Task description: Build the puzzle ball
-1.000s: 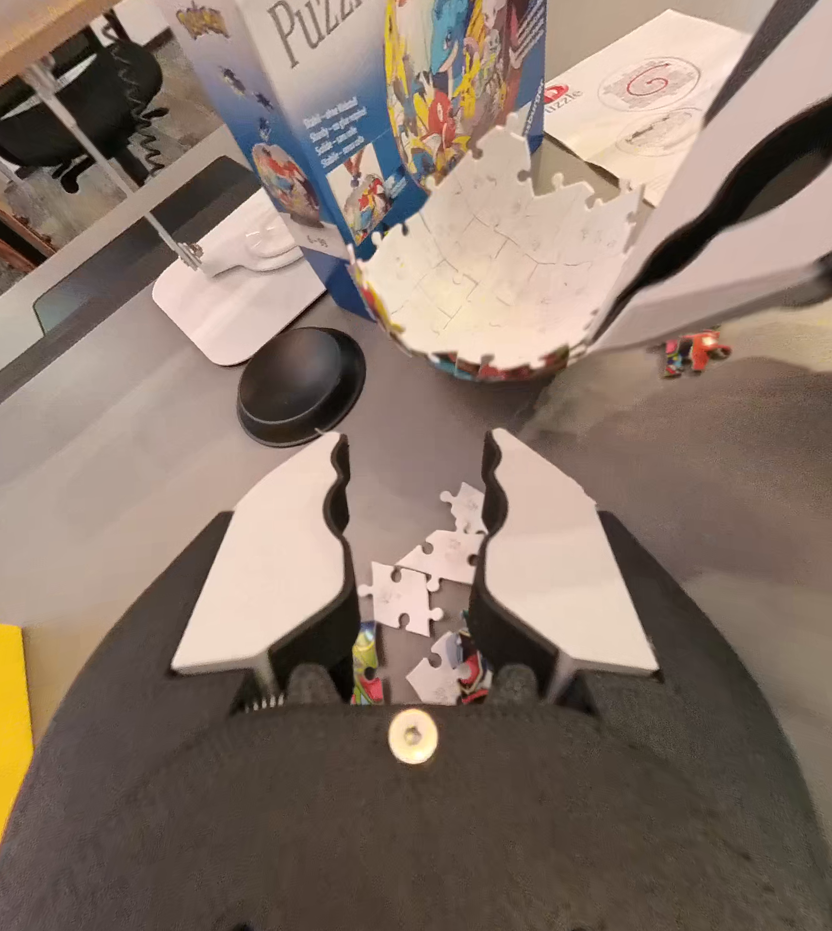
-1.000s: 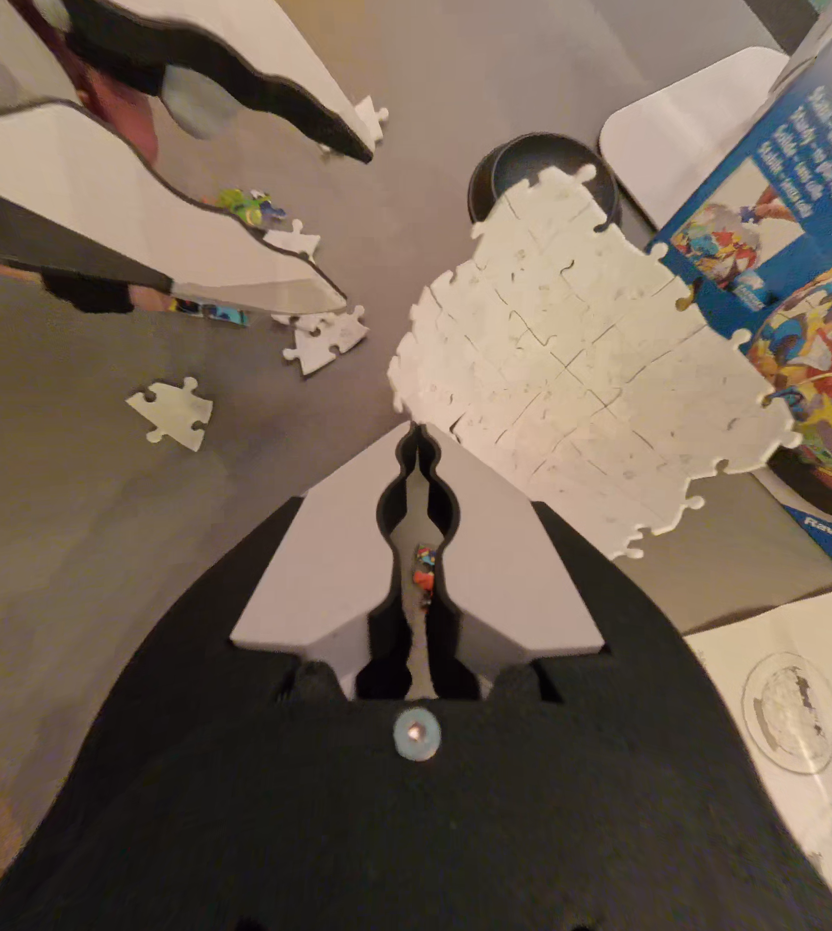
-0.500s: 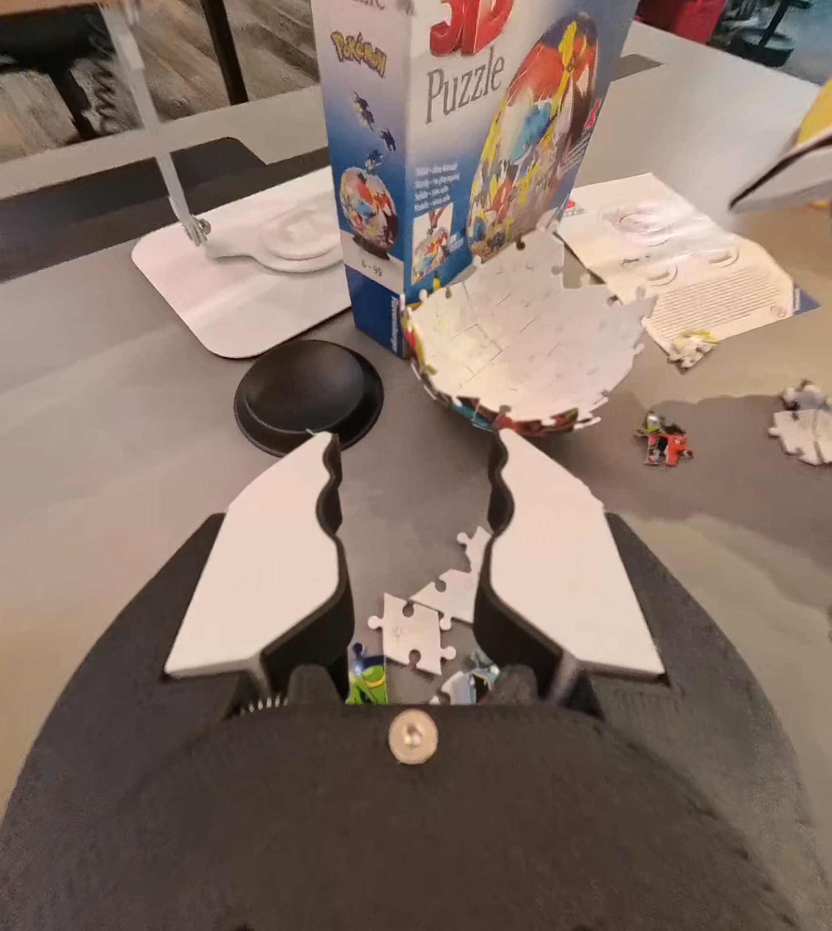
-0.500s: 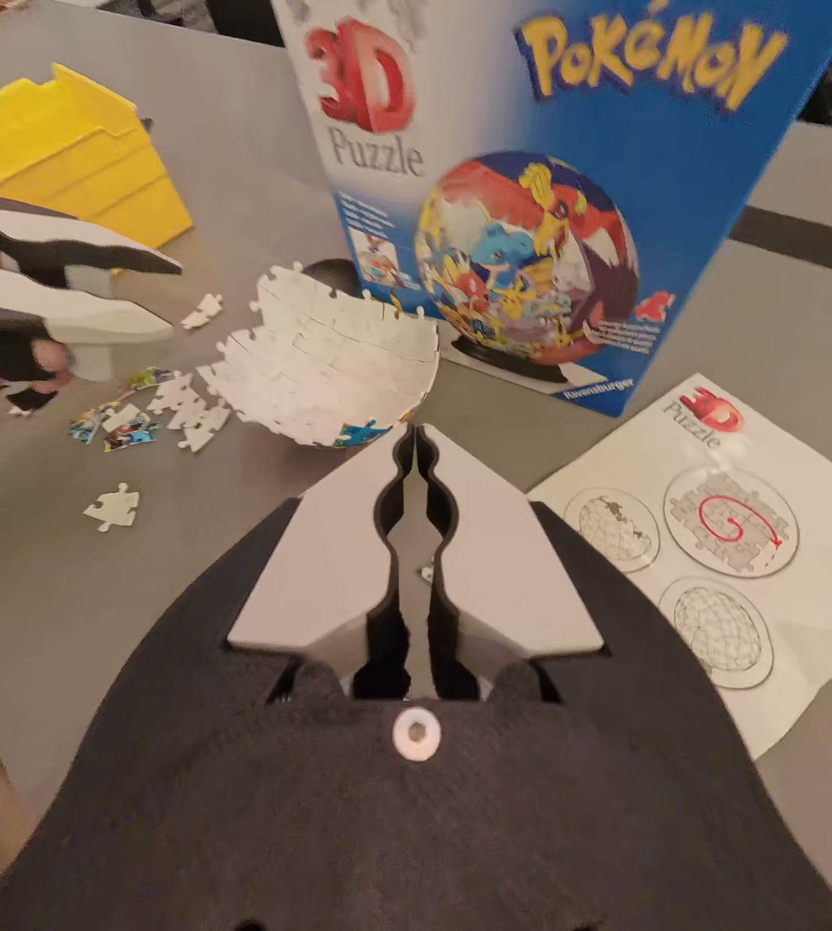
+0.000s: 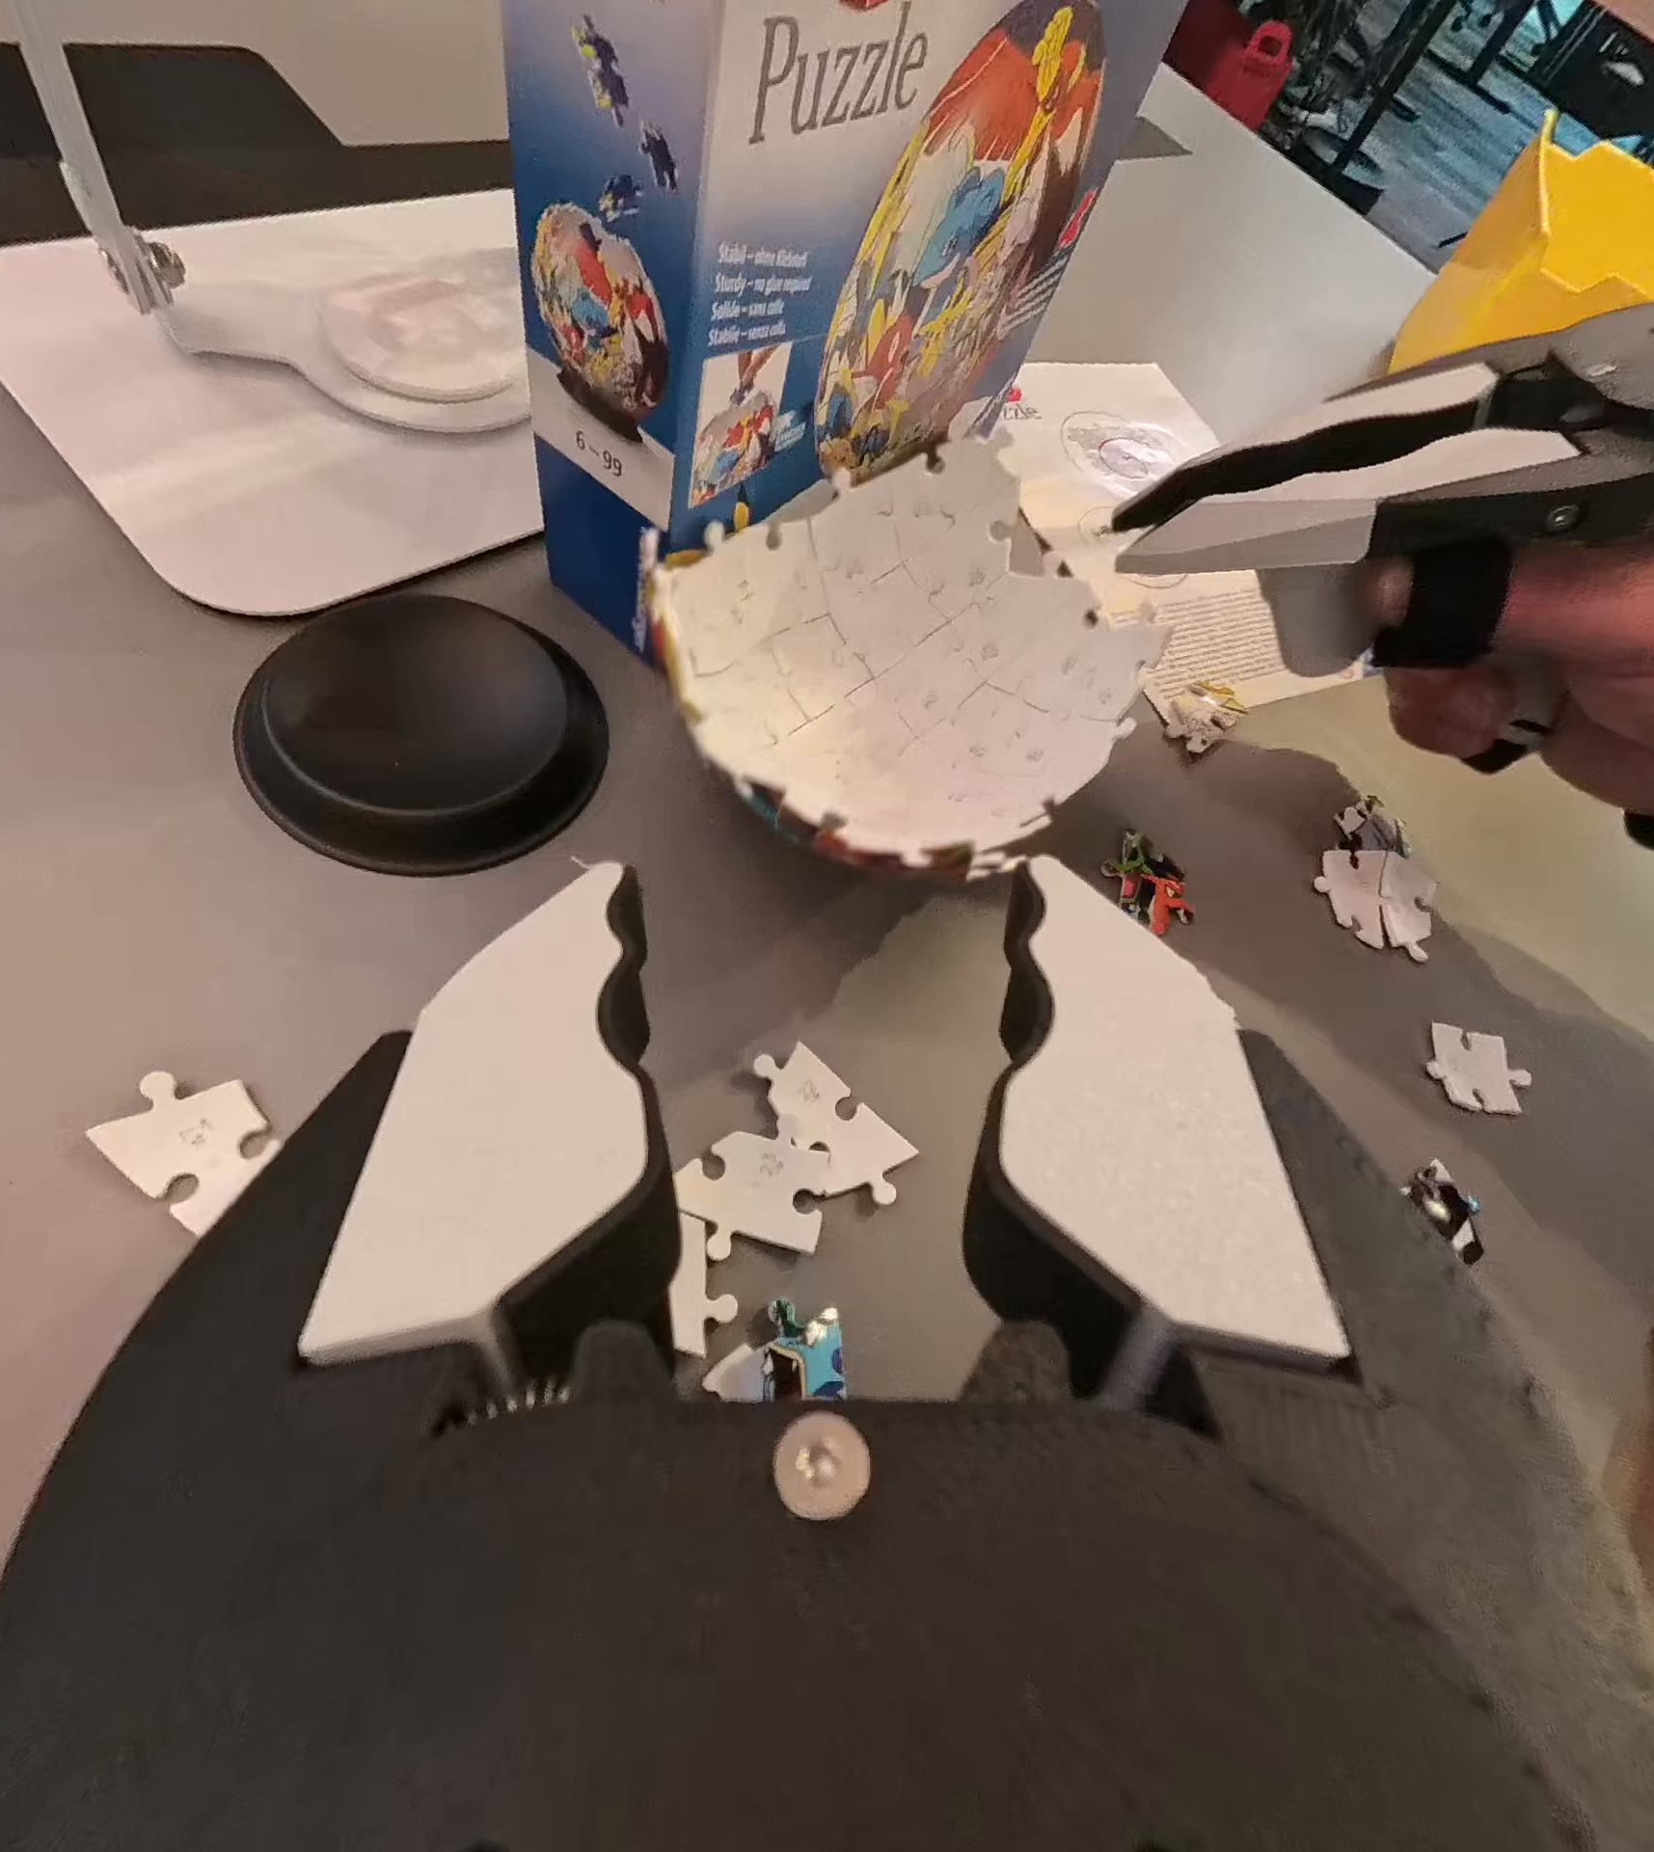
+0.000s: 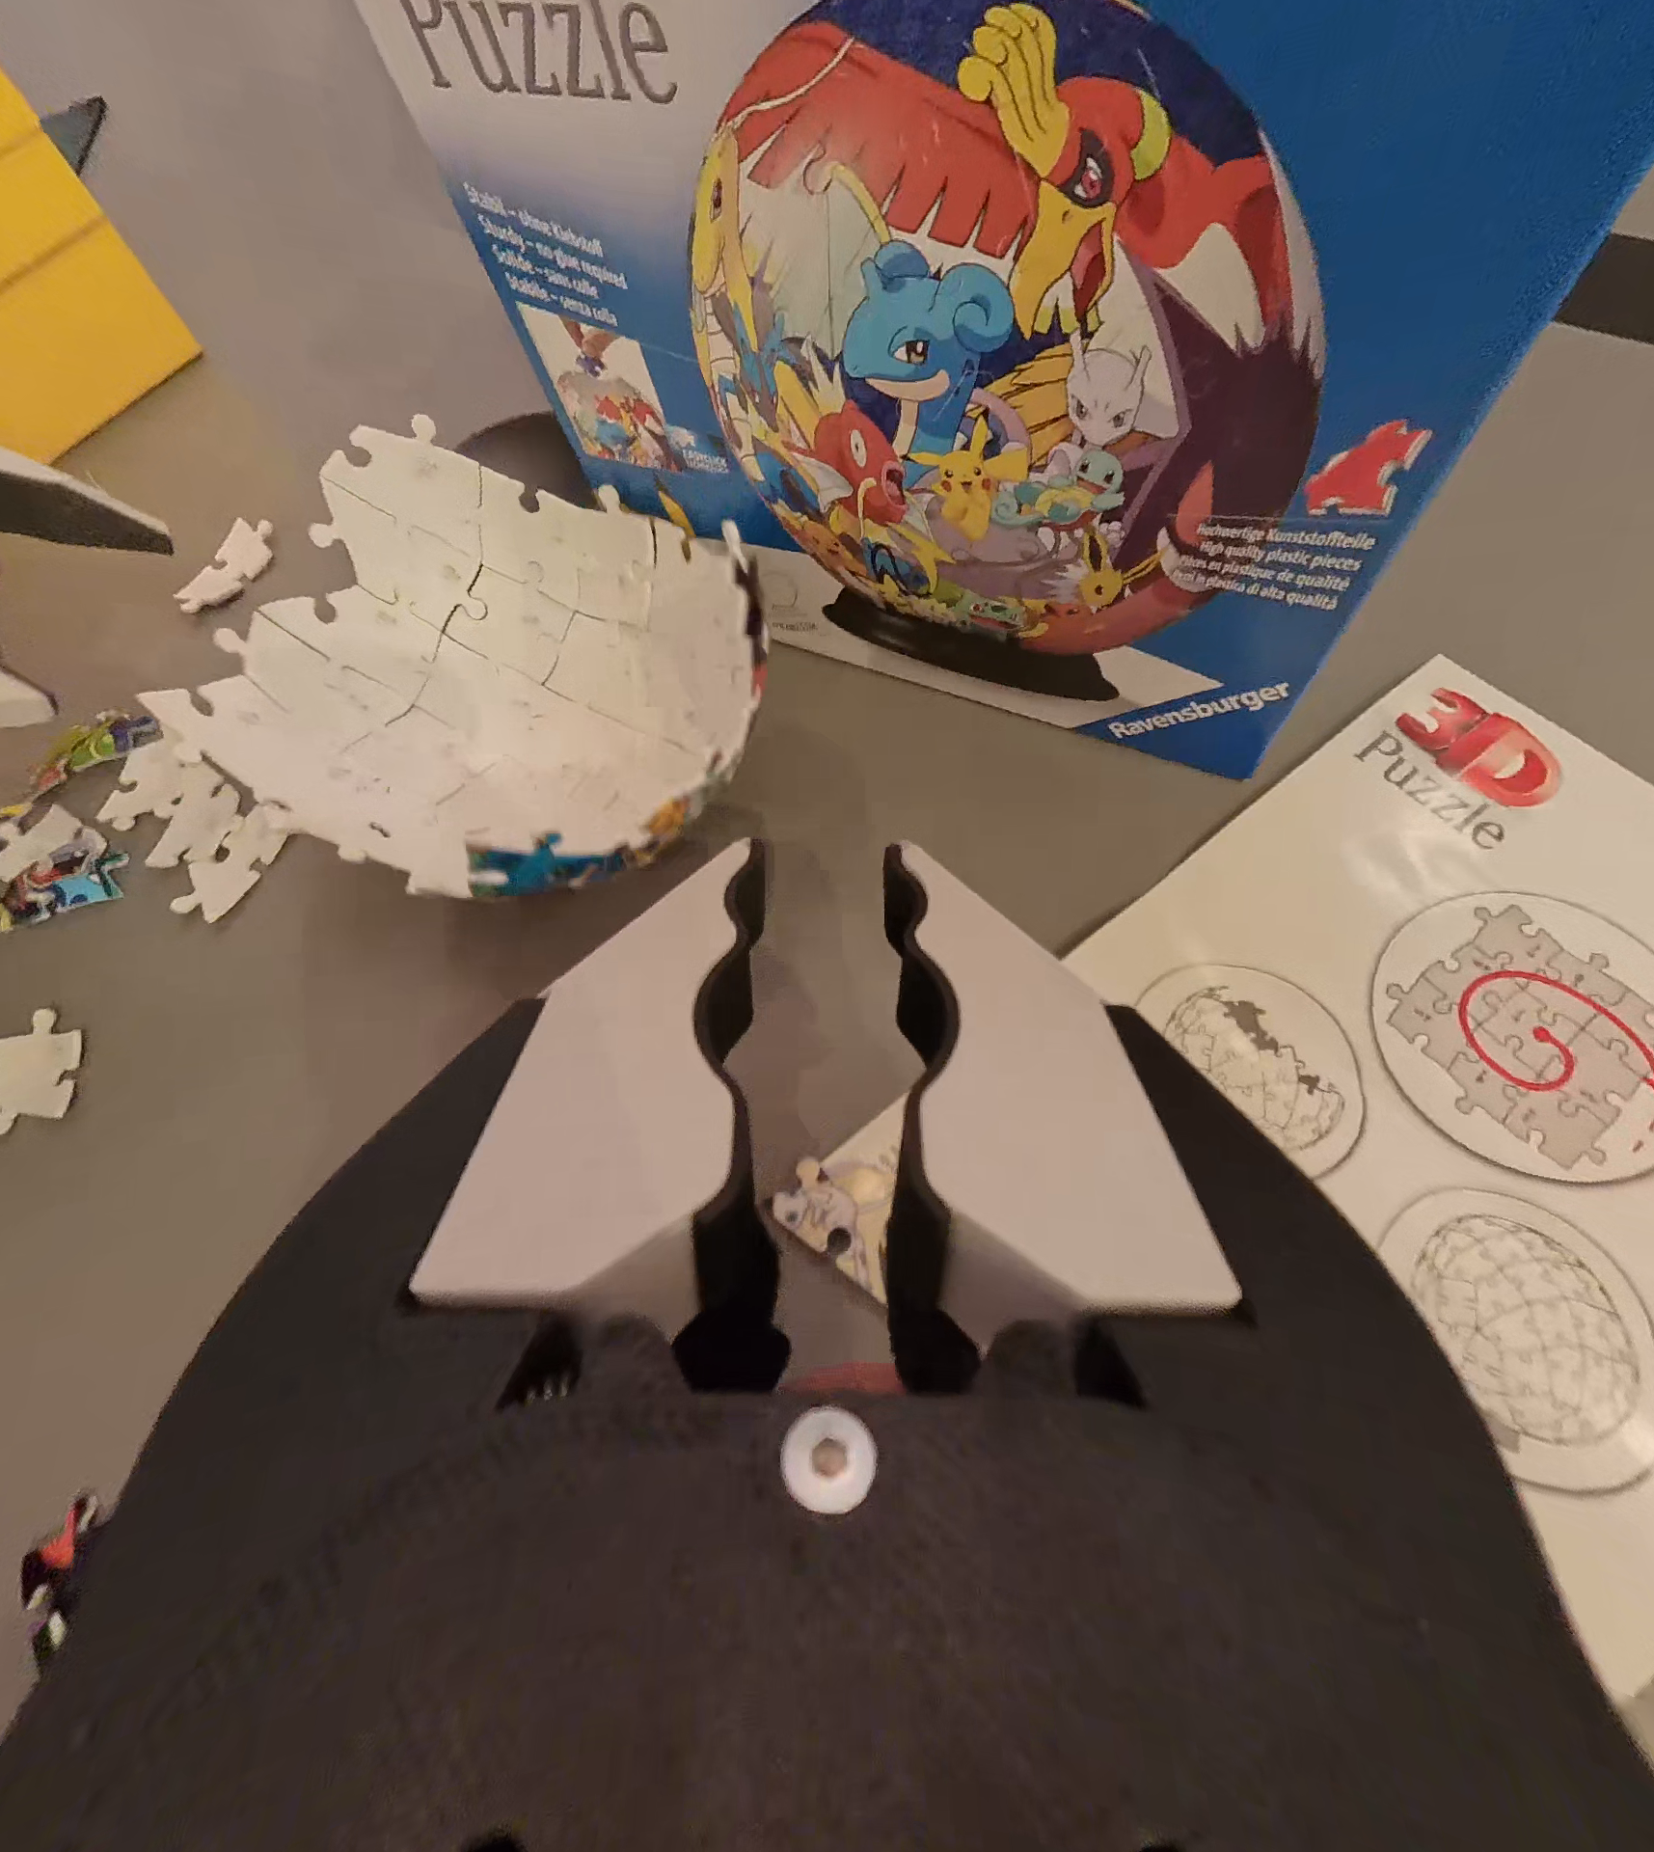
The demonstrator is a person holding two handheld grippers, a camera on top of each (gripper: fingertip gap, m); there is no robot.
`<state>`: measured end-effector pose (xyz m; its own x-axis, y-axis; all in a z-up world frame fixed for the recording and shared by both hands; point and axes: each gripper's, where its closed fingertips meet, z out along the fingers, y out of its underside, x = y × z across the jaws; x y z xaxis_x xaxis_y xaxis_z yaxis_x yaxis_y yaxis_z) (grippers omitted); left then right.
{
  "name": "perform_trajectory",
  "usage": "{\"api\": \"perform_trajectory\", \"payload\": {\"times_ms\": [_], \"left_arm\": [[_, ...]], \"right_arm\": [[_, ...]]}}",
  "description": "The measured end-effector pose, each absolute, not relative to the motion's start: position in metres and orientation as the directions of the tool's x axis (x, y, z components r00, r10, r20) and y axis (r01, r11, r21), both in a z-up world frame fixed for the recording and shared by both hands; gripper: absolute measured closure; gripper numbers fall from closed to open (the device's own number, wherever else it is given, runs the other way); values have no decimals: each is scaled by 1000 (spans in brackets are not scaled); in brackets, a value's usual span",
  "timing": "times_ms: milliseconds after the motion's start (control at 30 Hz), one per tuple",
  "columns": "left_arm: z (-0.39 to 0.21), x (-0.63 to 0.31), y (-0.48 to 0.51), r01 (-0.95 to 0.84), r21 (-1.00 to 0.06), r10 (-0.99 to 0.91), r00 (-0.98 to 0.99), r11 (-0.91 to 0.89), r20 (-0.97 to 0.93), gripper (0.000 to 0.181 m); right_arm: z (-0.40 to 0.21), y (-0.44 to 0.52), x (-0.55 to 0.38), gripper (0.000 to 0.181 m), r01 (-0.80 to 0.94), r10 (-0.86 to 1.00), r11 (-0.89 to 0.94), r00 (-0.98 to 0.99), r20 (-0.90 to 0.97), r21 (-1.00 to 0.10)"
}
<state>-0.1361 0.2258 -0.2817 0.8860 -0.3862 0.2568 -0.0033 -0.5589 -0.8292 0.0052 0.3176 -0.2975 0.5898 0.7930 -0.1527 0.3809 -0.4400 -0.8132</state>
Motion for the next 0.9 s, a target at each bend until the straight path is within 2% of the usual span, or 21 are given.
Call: {"api": "perform_trajectory", "payload": {"times_ms": [67, 333, 400, 500, 567, 667, 900], "left_arm": [[-284, -132, 226, 21, -817, -377, 880, -577, 289, 111], [-295, -115, 235, 67, -776, -335, 876, -627, 346, 111], [-300, -121, 240, 78, -760, -281, 901, -645, 331, 120], [-301, -137, 252, 110, -752, -196, 932, -649, 306, 121], [-305, -145, 258, 101, -739, -161, 948, -667, 275, 115], [-311, -140, 262, 119, -708, -169, 931, -696, 323, 112], [-315, -124, 270, 43, -697, -215, 936, -715, 278, 132]], "right_arm": [[-300, 320, 4, 157, 347, 782, -477, 587, -210, -808], [-312, 320, 8, 159, 402, 790, -483, 583, -189, -778], [-310, 320, 5, 161, 411, 798, -467, 578, -173, -783], [-311, 321, 5, 162, 423, 799, -458, 582, -153, -782], [-311, 322, 4, 162, 428, 799, -456, 584, -147, -780], [-309, 325, 3, 163, 421, 795, -454, 590, -142, -785], [-312, 333, 4, 164, 425, 785, -469, 603, -145, -774]]}}
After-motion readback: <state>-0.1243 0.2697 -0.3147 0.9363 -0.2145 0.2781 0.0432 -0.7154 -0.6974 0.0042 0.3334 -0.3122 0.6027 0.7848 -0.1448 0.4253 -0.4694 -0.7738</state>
